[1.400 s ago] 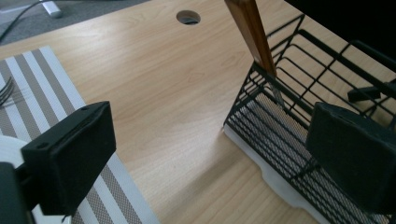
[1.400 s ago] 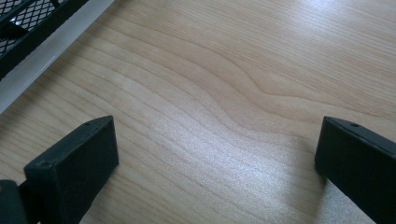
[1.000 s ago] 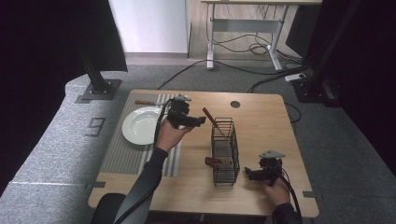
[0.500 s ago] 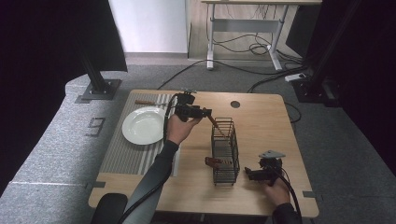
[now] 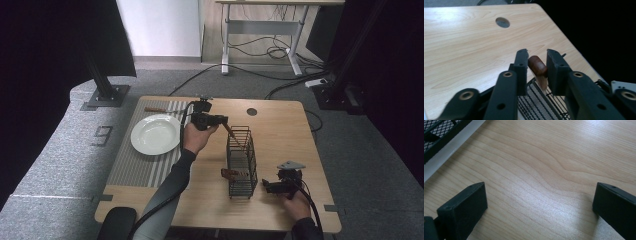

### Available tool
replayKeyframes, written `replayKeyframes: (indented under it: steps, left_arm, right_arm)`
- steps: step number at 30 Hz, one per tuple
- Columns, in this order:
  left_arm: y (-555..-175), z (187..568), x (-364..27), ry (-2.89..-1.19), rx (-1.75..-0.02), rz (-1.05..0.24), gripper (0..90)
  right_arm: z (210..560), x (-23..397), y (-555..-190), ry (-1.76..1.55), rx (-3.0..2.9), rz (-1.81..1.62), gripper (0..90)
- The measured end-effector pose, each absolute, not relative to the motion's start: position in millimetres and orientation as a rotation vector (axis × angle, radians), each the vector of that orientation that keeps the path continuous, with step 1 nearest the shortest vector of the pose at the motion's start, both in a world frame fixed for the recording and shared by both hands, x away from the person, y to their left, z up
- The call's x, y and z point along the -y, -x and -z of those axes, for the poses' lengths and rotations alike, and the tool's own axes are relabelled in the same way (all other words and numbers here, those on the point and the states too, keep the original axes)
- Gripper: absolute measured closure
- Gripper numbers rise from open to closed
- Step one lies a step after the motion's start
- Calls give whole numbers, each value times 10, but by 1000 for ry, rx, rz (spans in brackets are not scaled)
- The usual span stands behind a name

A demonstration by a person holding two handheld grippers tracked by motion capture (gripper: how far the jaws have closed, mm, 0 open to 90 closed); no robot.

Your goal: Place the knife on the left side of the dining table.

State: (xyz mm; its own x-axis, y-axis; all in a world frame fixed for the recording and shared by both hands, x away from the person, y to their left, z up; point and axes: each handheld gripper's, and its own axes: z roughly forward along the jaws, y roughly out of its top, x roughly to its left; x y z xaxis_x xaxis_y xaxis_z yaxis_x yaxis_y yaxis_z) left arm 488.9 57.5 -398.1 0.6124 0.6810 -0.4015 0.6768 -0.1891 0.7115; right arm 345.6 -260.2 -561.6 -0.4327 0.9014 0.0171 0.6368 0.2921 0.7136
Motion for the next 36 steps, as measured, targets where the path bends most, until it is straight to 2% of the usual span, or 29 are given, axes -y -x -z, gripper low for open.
replayKeyframes:
  steps: [8,11,36]
  left_arm:
    - [-4818,3920,-586,-1871,-1001,11,798]
    - [-4785,3869,-582,-1877,-977,-31,799]
    - [-4488,3420,-887,-1789,-910,-93,800]
  right_arm:
    - [5616,2603,-3457,-1379,-2177,-928,0]
    - [5616,2603,-3457,-1378,-2177,-927,0]
    - [5616,2602,-3456,-1381,-2177,-928,0]
